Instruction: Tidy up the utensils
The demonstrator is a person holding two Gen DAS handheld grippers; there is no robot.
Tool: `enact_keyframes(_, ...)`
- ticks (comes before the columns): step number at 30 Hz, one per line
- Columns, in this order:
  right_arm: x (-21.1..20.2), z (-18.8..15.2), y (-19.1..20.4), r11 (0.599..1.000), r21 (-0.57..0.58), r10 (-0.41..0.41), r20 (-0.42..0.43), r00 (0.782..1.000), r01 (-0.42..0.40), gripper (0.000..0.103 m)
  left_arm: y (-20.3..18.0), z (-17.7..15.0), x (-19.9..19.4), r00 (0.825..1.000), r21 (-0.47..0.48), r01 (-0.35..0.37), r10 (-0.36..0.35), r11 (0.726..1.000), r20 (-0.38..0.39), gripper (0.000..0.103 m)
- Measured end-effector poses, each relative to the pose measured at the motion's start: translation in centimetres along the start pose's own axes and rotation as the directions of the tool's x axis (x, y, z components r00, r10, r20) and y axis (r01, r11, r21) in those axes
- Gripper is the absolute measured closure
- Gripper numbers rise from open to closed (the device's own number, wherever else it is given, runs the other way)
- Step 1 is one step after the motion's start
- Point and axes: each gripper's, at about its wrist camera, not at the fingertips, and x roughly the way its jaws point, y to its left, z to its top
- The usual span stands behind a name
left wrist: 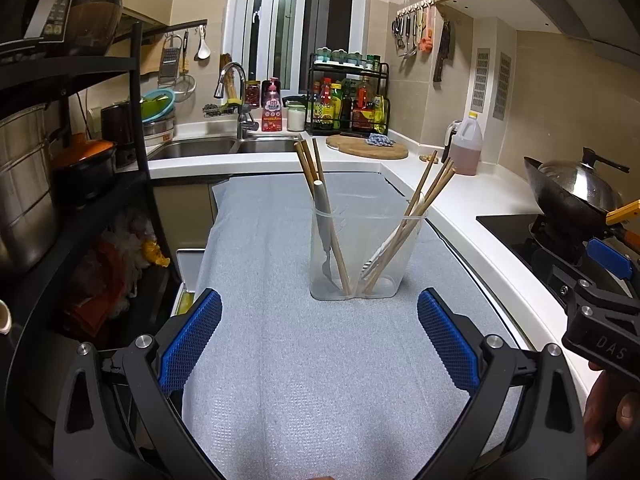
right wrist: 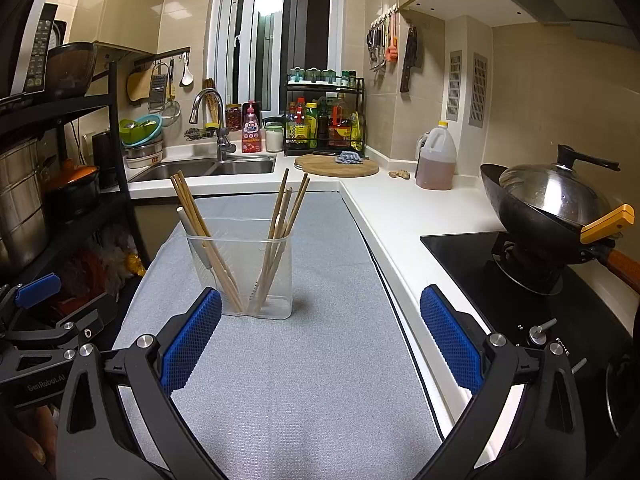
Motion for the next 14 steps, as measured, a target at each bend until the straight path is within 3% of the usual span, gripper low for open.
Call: enact_keyframes(14, -0.09, 0.03, 0.00, 1.000, 0.001, 0.002, -0.001, 1.000, -0.002, 0.005, -0.23, 0.04, 0.10, 1.000, 0.002, -0.004, 0.004, 1.000, -0.011, 0.008)
